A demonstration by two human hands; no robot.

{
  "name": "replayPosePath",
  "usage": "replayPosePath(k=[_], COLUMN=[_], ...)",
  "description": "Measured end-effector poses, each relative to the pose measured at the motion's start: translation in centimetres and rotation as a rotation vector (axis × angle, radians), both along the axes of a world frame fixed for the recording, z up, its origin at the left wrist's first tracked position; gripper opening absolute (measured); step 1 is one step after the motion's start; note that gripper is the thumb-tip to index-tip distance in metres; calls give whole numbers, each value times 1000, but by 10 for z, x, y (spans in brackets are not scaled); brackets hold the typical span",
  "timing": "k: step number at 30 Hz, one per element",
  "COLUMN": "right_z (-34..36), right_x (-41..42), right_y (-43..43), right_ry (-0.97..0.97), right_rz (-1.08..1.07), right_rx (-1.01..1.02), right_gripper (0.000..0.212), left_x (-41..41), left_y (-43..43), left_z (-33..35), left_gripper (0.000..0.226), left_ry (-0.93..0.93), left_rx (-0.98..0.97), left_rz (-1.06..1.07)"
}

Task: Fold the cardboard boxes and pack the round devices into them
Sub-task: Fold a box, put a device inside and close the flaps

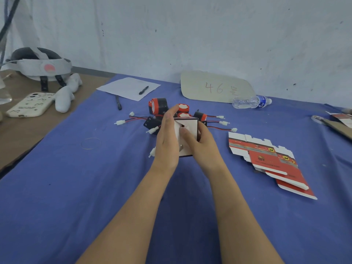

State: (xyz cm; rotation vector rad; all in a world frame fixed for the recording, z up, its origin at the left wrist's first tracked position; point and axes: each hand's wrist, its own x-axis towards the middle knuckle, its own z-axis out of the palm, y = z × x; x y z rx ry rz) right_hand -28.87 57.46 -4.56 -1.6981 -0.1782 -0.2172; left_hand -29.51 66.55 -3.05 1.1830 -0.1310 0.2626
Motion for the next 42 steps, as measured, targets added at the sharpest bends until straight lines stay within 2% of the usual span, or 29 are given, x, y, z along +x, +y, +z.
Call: replayPosePath(k=[4, 7, 14, 17, 19, 23, 24, 26, 27, 28, 30, 32, 34, 37, 39, 42], right_z=[3, 3, 5, 9, 13, 18, 17, 12, 9, 6, 4, 3, 5, 7, 5, -2], right_x=[0, 1, -2, -4, -7, -9, -8, -7, -6, -6, -4, -5, -6, -5, -5, -5], right_y=[-7, -10, -13, -13, -13, -6, -1, 7, 9, 9, 8, 6, 6, 3, 6, 10], right_ry=[152, 205, 183, 175, 105, -230, -265, -251, -230, -213, -190, -159, -144, -210, -175, -123], right_rz=[85, 147, 340, 362, 295, -133, -182, -167, -141, -123, -106, -62, -34, -135, -84, -24], right_rx=[225, 269, 342, 369, 282, -281, -397, -564, -644, -730, -846, -850, -745, -572, -624, -680], right_gripper=[33, 36, 34, 37, 29, 26, 26, 22, 23, 23, 22, 20, 24, 29, 27, 35], left_x=[0, -1, -1, 1, 2, 6, 7, 9, 10, 11, 13, 13, 16, 18, 18, 17], left_y=[1, -1, 0, 1, 3, 10, 10, 10, 9, 9, 10, 11, 13, 14, 11, 7], left_z=[-2, 0, -4, -5, -7, -9, -9, -10, -12, -14, -20, -23, -27, -28, -29, -28], left_gripper=[32, 29, 34, 33, 33, 30, 34, 65, 70, 63, 34, 17, 23, 29, 34, 45], left_ry=[-38, -37, -59, -57, -87, -92, -64, 31, 83, 123, 168, 205, 241, 272, 273, 214], left_rx=[-8, -21, 69, 107, 139, 198, 199, 212, 215, 215, 207, 173, 121, 129, 172, 298], left_rz=[-13, -26, 47, 96, 155, 160, 113, 31, 6, -9, -20, 2, 45, 84, 51, 53])
